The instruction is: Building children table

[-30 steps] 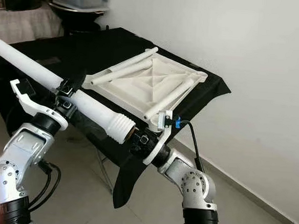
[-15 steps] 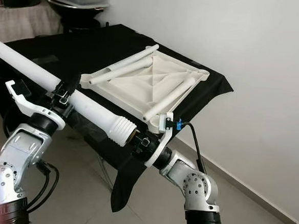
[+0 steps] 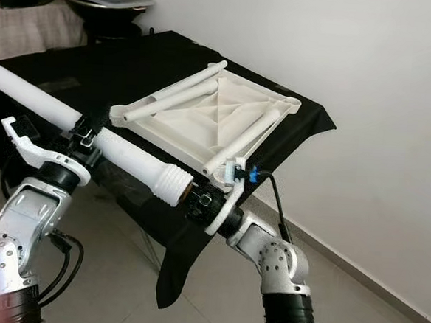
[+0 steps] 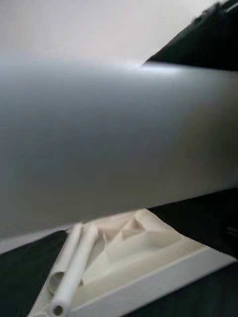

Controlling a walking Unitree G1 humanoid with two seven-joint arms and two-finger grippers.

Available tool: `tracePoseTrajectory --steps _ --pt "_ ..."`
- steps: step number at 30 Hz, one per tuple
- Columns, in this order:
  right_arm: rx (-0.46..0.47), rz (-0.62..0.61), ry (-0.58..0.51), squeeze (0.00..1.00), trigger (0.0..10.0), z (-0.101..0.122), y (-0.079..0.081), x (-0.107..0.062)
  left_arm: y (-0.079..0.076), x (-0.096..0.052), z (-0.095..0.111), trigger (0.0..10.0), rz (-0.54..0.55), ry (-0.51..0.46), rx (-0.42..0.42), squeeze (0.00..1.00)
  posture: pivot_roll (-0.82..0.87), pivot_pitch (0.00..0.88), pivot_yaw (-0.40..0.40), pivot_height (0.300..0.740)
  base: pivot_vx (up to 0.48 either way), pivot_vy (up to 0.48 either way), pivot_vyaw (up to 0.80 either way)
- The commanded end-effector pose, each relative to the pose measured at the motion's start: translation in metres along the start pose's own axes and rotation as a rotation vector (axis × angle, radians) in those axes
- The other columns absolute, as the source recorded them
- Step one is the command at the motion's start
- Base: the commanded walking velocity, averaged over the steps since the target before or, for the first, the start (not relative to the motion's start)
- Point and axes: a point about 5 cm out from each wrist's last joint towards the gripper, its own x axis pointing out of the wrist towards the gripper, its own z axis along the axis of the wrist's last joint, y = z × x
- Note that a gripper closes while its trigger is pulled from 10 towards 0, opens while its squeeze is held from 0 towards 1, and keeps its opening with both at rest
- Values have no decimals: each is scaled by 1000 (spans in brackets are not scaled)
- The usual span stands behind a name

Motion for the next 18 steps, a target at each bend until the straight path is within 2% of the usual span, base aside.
tracePoseTrajectory --steps 1,4,6,7,9,16,17,18 --pt "-32 -127 -17 1000 10000 5 -14 -9 1 -2 -4 10000 19 26 22 0 47 48 -68 740 0 0 0" --pt "-43 -142 1 1000 10000 4 -16 -9 2 -2 -2 10000 25 25 31 0 47 49 -67 740 0 0 0" --pt "-141 -253 181 1000 10000 -12 -32 -15 5 -2 6 10000 47 23 66 0 46 40 -71 740 0 0 0" --pt "-141 -253 181 1000 10000 -12 -32 -15 5 -2 6 10000 47 23 66 0 46 40 -71 740 0 0 0" --pt "-206 -280 279 1000 10000 -22 -39 -22 7 -2 13 10000 61 20 92 0 48 36 -73 740 0 0 0" --pt "-212 -279 280 1000 10000 -21 -43 -26 9 -1 20 10000 80 1 96 0 48 28 -74 740 0 0 0" --pt "-227 -237 313 0 10000 -20 -42 -31 9 0 21 10000 79 17 127 0 48 27 -78 740 0 0 0" --pt "-259 -224 349 0 10000 -16 -45 -38 8 2 22 10000 74 67 202 0 48 25 -78 740 0 0 0"
